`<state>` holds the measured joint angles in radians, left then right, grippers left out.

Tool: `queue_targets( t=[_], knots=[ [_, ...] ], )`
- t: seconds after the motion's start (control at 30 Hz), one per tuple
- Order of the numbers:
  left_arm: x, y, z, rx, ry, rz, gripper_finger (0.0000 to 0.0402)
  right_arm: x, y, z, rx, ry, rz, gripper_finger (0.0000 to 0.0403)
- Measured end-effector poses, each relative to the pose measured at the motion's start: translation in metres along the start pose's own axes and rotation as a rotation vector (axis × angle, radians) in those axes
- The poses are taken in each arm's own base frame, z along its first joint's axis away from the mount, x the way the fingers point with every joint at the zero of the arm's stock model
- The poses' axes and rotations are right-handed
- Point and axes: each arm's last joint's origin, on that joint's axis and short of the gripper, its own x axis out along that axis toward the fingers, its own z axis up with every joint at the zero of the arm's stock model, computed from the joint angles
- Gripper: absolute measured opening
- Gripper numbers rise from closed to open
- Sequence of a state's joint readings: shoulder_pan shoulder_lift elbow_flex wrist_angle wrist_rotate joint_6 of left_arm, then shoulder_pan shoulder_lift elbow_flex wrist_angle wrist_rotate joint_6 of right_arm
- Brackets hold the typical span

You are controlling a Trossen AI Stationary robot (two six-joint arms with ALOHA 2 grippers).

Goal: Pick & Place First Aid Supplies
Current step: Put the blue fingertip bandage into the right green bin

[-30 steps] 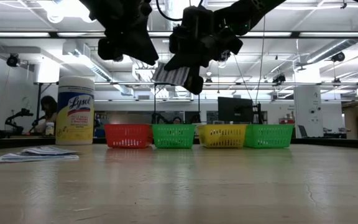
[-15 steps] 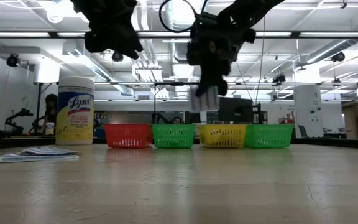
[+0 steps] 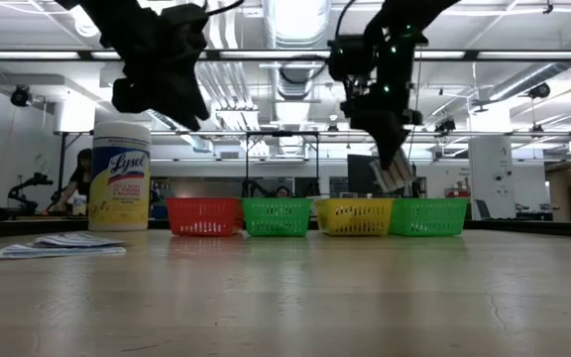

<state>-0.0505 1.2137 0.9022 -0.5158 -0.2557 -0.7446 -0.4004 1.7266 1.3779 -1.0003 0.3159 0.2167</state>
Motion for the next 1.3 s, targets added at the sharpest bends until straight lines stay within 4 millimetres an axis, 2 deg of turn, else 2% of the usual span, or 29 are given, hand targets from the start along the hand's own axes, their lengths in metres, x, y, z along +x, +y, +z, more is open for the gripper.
queue_targets(
  t=[0.23, 0.4, 0.9, 1.0, 1.3],
  knots=[
    [0.006, 0.005, -0.010, -0.034, 0.024, 0.013, 0.0120, 0.023, -0.023, -0.011, 0.169, 0.131, 0.006, 0.0008],
    [0.007, 0.005, -0.010, -0.034, 0.023, 0.011, 0.0120, 0.038, -0.025, -0.022, 0.185, 0.202, 0.077, 0.0008],
    [0.007, 0.005, -0.010, -0.031, 0.019, 0.007, 0.0120, 0.049, -0.026, -0.021, -0.040, 0.129, 0.129, 0.0012],
    [0.007, 0.005, -0.010, -0.031, 0.021, 0.005, 0.0120, 0.052, -0.031, -0.021, -0.028, 0.134, 0.140, 0.0031],
    [0.006, 0.003, -0.012, 0.010, 0.031, -0.008, 0.0120, 0.052, -0.040, -0.020, -0.007, 0.131, 0.136, 0.0128]
  ],
)
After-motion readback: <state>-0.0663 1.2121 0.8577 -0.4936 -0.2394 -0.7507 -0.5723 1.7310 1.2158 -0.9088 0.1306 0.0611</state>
